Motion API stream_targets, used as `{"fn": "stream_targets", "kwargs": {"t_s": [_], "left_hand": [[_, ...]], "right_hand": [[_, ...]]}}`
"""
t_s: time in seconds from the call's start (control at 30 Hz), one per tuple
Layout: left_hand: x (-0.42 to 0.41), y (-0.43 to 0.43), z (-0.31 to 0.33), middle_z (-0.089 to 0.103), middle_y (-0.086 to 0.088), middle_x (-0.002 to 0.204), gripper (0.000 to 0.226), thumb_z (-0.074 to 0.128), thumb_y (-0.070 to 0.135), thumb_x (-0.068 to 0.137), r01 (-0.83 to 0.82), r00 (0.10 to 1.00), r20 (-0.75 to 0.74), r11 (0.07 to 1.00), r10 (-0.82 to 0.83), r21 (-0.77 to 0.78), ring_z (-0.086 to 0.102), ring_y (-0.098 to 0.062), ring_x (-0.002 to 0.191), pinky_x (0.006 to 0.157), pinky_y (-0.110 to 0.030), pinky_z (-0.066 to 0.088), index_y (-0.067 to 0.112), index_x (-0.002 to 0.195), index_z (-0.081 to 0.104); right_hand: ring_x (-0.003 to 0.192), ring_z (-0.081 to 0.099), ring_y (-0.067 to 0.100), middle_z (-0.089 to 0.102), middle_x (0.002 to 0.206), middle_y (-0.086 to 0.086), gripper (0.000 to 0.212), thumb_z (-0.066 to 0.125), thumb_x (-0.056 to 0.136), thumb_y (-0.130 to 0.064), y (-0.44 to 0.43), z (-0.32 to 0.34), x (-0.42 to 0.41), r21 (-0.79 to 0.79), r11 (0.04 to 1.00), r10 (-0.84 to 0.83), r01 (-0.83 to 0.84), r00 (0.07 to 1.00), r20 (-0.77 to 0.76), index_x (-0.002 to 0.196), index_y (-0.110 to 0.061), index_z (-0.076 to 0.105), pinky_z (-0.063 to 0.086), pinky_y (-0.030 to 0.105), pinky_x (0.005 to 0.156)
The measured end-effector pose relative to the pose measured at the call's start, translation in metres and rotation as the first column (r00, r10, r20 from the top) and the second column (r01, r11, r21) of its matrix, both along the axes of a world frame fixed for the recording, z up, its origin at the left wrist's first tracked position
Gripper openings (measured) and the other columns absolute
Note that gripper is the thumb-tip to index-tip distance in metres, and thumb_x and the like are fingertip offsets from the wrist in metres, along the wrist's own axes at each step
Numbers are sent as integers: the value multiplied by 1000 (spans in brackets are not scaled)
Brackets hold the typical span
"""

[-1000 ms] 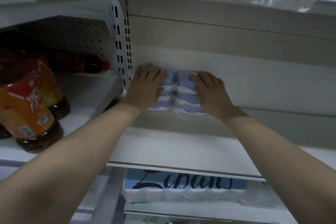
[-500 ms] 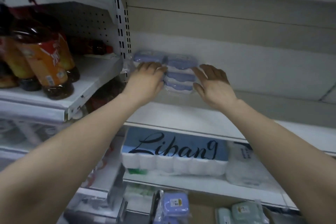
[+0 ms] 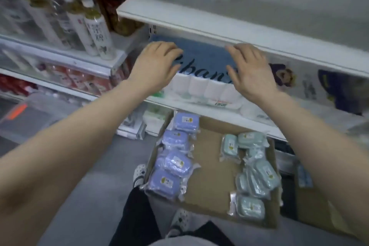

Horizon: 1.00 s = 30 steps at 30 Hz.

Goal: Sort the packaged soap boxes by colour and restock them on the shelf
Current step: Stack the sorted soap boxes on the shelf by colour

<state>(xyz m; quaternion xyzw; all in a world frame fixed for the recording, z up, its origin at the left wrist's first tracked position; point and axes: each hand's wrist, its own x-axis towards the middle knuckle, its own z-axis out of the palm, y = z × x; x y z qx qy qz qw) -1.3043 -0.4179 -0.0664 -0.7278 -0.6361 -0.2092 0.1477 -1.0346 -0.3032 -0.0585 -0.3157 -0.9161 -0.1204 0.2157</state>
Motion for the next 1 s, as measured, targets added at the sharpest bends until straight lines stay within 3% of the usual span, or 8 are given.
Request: {"fn": "stream_targets", "kwargs": {"t_s": [0.13, 0.27, 0.4, 0.53, 0.67, 0.87, 1.0], "left_hand": [[23, -57, -80, 61, -12, 117, 41, 50, 33, 90, -18, 998, 58, 991, 26, -134, 55, -35, 107, 94, -43, 44, 9, 122, 61], [45, -117, -159, 63, -11, 114, 39, 55, 32, 85, -28, 987, 139, 944, 78, -330, 59, -35, 102, 89, -41, 48, 10, 116, 64], [63, -175, -221, 63, -9, 117, 42, 75, 24, 77, -43, 953, 229, 836, 199, -546, 60, -34, 103, 76, -43, 57, 13, 117, 64], [75, -217, -271, 62, -10, 120, 48, 78, 21, 74, -27, 930, 240, 700, 280, -713, 59, -36, 107, 81, -45, 56, 13, 119, 63], [79, -239, -304, 59, -11, 123, 45, 51, 32, 83, -6, 900, 276, 643, 337, -766, 57, -37, 108, 78, -47, 57, 13, 122, 60], [79, -250, -338, 60, -12, 122, 55, 78, 14, 69, 4, 917, 239, 591, 320, -807, 60, -37, 104, 82, -44, 55, 11, 121, 61], [78, -246, -352, 60, -13, 113, 54, 79, 13, 62, -42, 949, 169, 635, 268, -771, 60, -36, 92, 80, -41, 52, 11, 114, 64]], "right_hand": [[117, 50, 38, 53, 129, 20, 46, 47, 100, -29, -45, -74, 19, -124, 992, 16, -17, 1000, -7, 141, -7, 46, 42, 50, 96], [118, 51, 39, 53, 132, 19, 54, 45, 93, -31, -92, -148, 31, -375, 925, -35, 66, 995, 89, 141, -8, 46, 43, 48, 96], [109, 56, 40, 56, 126, 21, 58, 62, 87, -24, -135, -209, 34, -535, 839, 0, 102, 982, 187, 139, -5, 48, 46, 47, 94], [115, 54, 39, 54, 130, 17, 61, 72, 82, -22, -165, -264, 22, -656, 735, 60, 170, 948, 313, 137, -8, 50, 46, 46, 95], [132, 42, 36, 41, 147, 16, 71, 65, 90, -34, -175, -312, -3, -702, 667, 91, 249, 908, 409, 149, -11, 34, 35, 44, 105], [137, 34, 34, 33, 150, 18, 93, 62, 89, -49, -175, -359, -45, -719, 606, 91, 339, 869, 486, 156, -16, 6, 32, 46, 110], [132, 40, 36, 35, 147, 18, 99, 66, 86, -49, -179, -375, -50, -689, 636, 60, 347, 868, 493, 156, -15, 6, 35, 47, 107]]}}
